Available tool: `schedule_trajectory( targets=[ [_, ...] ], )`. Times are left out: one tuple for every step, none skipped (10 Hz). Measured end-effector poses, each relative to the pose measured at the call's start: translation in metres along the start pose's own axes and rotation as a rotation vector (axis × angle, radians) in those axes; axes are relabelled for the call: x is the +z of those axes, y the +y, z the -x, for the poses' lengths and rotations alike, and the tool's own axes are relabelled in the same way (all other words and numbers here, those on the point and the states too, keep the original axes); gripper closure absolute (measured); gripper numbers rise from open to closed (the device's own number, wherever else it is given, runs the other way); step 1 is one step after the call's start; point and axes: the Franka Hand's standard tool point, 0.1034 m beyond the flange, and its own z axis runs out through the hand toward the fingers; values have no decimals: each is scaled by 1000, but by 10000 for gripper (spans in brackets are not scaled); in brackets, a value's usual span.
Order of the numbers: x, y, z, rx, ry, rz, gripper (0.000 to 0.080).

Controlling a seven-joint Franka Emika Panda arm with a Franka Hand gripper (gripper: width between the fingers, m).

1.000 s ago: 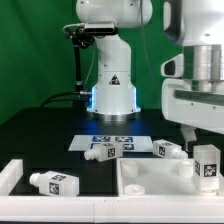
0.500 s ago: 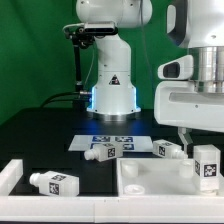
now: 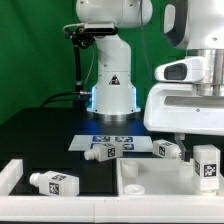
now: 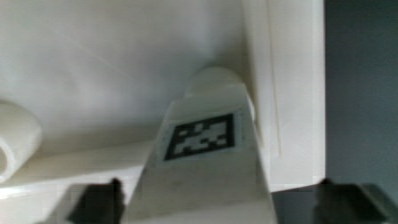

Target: Assemble one leg

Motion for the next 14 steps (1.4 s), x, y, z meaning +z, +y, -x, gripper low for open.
schedule_trajectory(
  targets=[
    [0,1,0,2,0,0,428],
    [0,0,0,38,0,0,514],
    [0,0,0,134,-1,-2,514],
    [1,0,0,206,-1,-2,514],
    [1,0,0,259,-2,-1,514],
    [1,0,0,324,0,-2,514],
    [2,1,0,510,15,-2,514],
    [2,2,1,668,16,5,514],
    [2,3,2,844,7,3,514],
    [2,1,4,1026,-9,-3,512],
    [1,-3,5,1218,-29,-24,512],
    [2,-3,6,1385,-53,-69,512],
    [3,0,7,1525,-69,-126,512],
    [2,-2,8,1568,-73,-123,512]
  ],
)
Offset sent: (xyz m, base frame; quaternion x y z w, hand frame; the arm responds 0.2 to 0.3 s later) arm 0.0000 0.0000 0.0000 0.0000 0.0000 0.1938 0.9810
